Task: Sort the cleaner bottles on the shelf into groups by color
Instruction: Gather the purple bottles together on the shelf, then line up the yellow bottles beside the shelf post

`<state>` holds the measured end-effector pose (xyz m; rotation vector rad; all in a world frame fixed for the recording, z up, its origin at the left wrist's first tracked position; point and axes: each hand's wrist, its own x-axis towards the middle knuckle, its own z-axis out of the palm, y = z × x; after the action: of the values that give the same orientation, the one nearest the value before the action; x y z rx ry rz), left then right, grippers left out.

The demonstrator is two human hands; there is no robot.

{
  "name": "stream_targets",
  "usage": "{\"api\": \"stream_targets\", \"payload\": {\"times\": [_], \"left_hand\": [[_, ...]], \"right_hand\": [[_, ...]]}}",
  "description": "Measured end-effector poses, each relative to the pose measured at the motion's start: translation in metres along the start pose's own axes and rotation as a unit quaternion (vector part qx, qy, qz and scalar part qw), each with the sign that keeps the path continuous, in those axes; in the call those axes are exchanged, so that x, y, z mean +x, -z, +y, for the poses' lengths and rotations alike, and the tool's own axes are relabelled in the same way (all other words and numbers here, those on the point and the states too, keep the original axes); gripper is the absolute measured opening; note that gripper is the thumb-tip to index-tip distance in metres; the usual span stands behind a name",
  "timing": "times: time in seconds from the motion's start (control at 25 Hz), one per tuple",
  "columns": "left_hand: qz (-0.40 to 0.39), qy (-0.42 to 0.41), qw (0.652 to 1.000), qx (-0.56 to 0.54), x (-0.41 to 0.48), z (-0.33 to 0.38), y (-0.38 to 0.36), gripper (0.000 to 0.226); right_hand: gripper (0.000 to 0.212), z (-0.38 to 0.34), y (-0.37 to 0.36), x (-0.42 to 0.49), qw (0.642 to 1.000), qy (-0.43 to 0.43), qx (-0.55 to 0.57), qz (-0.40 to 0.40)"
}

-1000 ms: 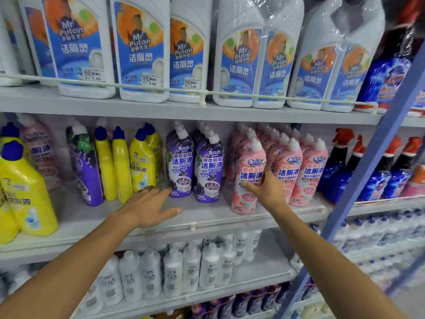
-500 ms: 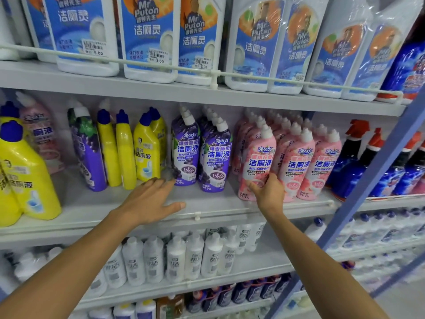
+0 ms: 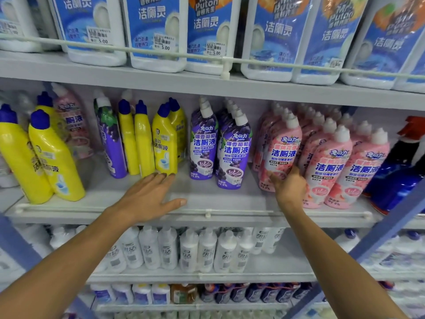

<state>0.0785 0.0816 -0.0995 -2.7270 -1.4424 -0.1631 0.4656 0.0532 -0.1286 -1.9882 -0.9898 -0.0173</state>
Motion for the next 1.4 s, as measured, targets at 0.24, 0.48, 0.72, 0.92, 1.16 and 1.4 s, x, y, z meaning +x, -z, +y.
{"api": "stream_targets", "payload": {"times": [0.24, 0.48, 0.72, 0.92, 1.16, 1.4], "left_hand": [[-0.014, 0.006, 1.000, 0.007, -0.002, 0.021, 0.002, 0.092], [-0.021, -0.006, 1.000, 0.003, -0.014, 0.034, 0.000, 0.091], [-0.014, -0.030, 0.999, 0.017, -0.035, 0.022, 0.015, 0.099], [0.001, -0.033, 0.999, -0.001, -0.069, -0.005, 0.022, 0.096], [-0.019, 0.005, 1.000, -0.020, -0.113, -0.045, 0.019, 0.134], [0.014, 0.027, 0.999, -0.019, -0.094, -0.081, 0.043, 0.080]], "right_hand": [[0.053, -0.005, 0.012, -0.003, 0.999, 0.006, -0.038, -0.032], [0.050, -0.002, 0.031, -0.027, 0.985, 0.110, -0.088, -0.095], [0.065, -0.044, 0.069, -0.073, 0.910, 0.259, -0.202, -0.254], [0.067, -0.090, 0.083, -0.138, 0.874, 0.316, -0.220, -0.297], [0.092, -0.136, 0.053, -0.180, 0.851, 0.344, -0.218, -0.333], [0.065, -0.202, 0.006, -0.157, 0.848, 0.370, -0.186, -0.331]]}}
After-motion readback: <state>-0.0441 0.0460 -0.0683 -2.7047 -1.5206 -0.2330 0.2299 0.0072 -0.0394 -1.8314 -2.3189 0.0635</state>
